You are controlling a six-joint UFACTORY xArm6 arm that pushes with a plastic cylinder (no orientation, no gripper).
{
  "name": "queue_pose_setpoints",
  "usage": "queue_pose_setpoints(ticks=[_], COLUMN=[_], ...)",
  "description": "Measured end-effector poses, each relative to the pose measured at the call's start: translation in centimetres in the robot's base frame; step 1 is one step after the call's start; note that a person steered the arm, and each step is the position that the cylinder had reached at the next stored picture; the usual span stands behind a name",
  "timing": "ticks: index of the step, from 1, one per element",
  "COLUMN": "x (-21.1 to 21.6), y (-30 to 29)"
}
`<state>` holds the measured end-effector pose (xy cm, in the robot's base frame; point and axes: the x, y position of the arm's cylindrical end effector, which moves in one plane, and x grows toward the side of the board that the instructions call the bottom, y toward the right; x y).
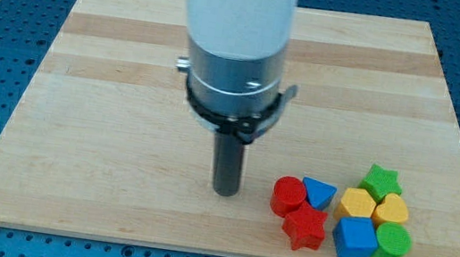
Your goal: Move the group of blocks right a bit
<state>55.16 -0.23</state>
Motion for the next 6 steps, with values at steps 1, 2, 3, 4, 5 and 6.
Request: queue_pose_setpoints(ticks=[1, 2, 3, 4, 5, 6], x=[0.0, 0.0, 0.0, 0.0, 0.4, 0.4], y=[3.2, 6.2, 7.2, 5.8, 6.2, 7.1])
